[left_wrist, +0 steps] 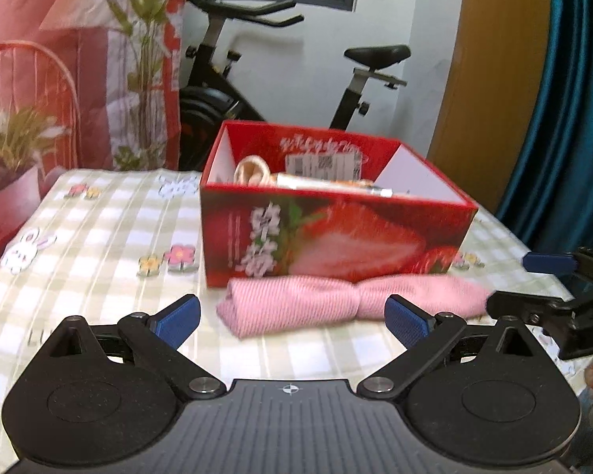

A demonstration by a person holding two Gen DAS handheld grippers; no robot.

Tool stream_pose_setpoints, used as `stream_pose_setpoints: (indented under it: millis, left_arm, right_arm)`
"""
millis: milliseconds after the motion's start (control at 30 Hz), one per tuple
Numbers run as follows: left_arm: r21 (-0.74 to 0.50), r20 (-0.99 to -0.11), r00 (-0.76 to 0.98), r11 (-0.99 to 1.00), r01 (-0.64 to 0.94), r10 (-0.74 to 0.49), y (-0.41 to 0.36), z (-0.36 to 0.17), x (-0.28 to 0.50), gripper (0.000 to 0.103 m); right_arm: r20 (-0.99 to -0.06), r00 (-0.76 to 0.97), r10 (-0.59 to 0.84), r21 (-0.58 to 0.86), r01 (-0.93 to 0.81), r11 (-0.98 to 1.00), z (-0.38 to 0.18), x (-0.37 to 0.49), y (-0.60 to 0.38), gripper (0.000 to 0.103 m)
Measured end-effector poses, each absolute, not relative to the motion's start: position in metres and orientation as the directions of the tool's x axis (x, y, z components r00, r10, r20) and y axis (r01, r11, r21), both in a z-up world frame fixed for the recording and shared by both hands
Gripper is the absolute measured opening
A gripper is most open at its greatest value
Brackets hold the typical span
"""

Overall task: Organize soft objects
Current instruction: 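Move both open grippers back toward the green tasseled item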

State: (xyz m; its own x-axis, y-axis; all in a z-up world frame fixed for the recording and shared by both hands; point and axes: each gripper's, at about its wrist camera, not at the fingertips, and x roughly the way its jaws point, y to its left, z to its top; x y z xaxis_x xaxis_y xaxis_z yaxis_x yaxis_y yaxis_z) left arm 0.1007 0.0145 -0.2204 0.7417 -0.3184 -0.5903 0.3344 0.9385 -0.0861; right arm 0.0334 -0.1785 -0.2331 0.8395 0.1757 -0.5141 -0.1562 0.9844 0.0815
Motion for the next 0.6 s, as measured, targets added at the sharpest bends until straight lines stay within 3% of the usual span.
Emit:
stream_pose_setpoints:
  millis: [600]
  left_arm:
    - [-0.079, -0.642, 0.702, 0.937, 0.339, -0.308, 0.014, -0.237, 0.091, 0.100]
  right_arm:
    - [-0.615, 0.784, 0.085, 0.075, -0.049, 0.996, -0.274, 0.005, -0.188, 0.103]
